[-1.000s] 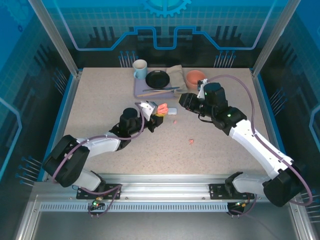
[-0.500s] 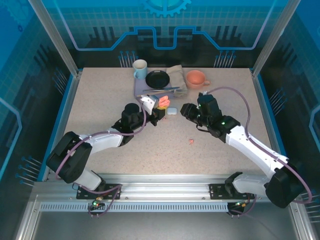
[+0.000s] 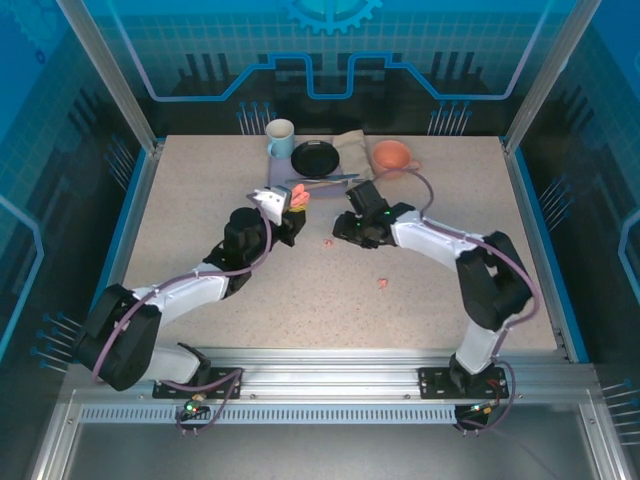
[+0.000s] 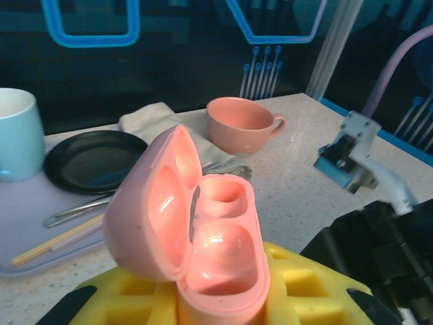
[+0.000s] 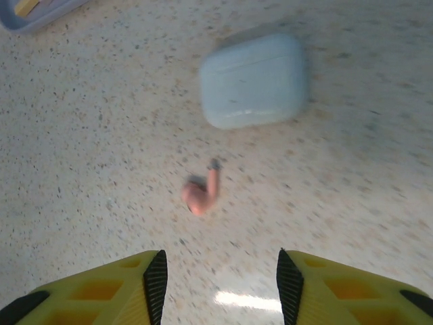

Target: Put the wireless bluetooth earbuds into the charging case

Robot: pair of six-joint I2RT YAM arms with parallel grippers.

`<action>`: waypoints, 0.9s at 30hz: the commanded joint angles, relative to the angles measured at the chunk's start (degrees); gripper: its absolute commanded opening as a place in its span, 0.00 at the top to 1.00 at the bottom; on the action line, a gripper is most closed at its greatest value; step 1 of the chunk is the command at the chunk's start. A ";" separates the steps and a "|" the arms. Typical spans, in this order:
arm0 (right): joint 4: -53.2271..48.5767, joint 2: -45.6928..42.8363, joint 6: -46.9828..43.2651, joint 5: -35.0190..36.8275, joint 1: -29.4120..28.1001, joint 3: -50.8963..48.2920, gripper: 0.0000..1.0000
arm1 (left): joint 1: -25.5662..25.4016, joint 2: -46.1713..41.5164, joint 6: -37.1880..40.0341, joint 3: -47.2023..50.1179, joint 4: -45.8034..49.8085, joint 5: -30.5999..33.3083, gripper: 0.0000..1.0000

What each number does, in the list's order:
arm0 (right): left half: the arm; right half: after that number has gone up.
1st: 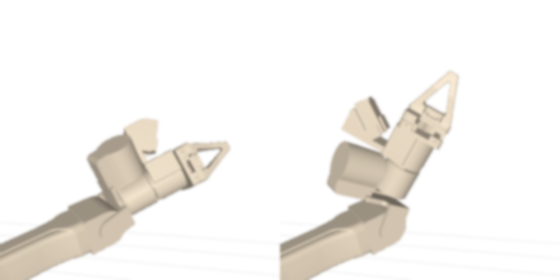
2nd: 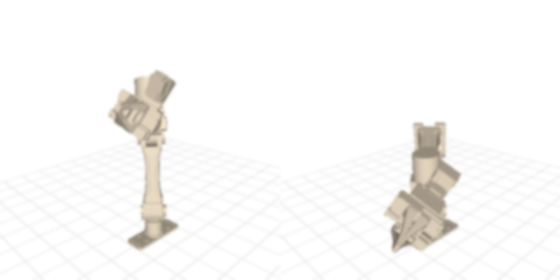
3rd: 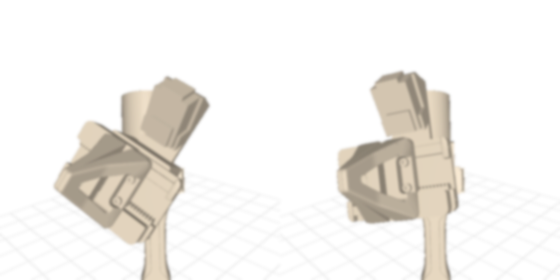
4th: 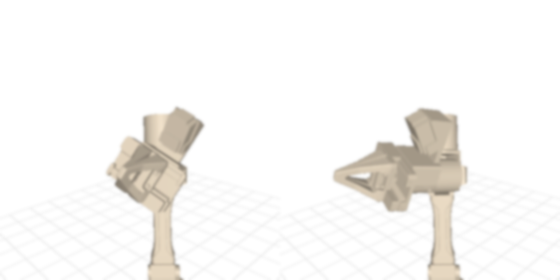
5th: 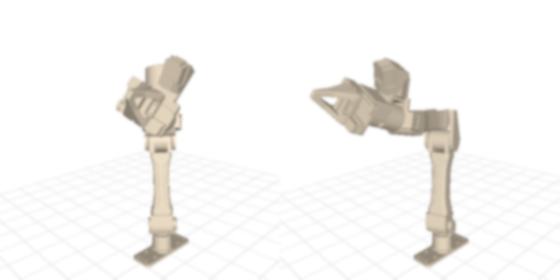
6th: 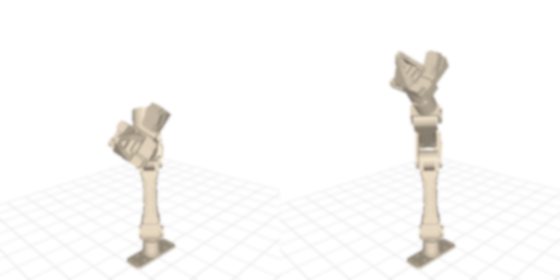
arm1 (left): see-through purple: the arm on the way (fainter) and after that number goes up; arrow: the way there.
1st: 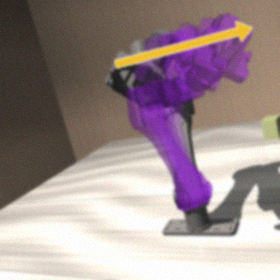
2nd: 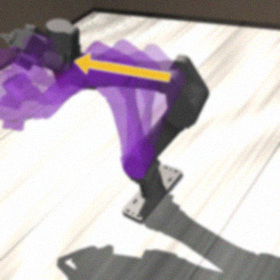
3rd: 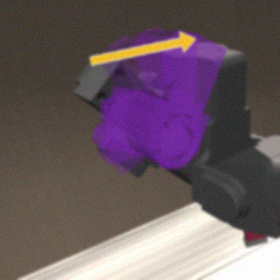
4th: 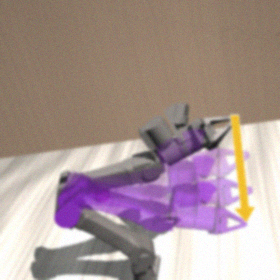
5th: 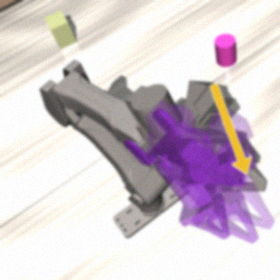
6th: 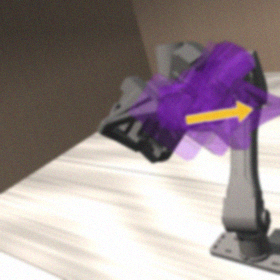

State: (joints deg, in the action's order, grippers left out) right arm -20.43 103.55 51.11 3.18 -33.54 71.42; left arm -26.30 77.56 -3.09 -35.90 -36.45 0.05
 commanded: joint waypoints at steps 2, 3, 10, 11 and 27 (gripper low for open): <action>-1.12 7.03 -4.11 -2.06 -1.52 7.19 0.50 | 1.02 -2.84 -0.88 0.91 2.54 1.44 1.00; -0.50 8.60 -5.24 -3.12 -1.64 8.50 0.50 | 1.24 -3.15 -0.83 0.99 2.86 1.44 1.00; -3.77 17.53 -9.18 -7.32 -2.10 18.09 0.51 | 3.12 -5.65 -1.53 2.22 3.75 1.43 1.00; -4.46 18.24 -9.43 -6.86 -2.14 18.87 0.51 | 3.29 -5.95 -1.55 2.37 3.85 1.46 1.00; -6.47 15.18 -9.30 -5.27 -2.22 12.28 0.54 | 3.70 -6.63 -2.18 2.59 3.74 0.64 1.00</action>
State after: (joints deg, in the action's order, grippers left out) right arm -24.14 121.43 41.93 -2.04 -34.89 86.59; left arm -23.29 72.25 -4.60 -33.80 -32.12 0.69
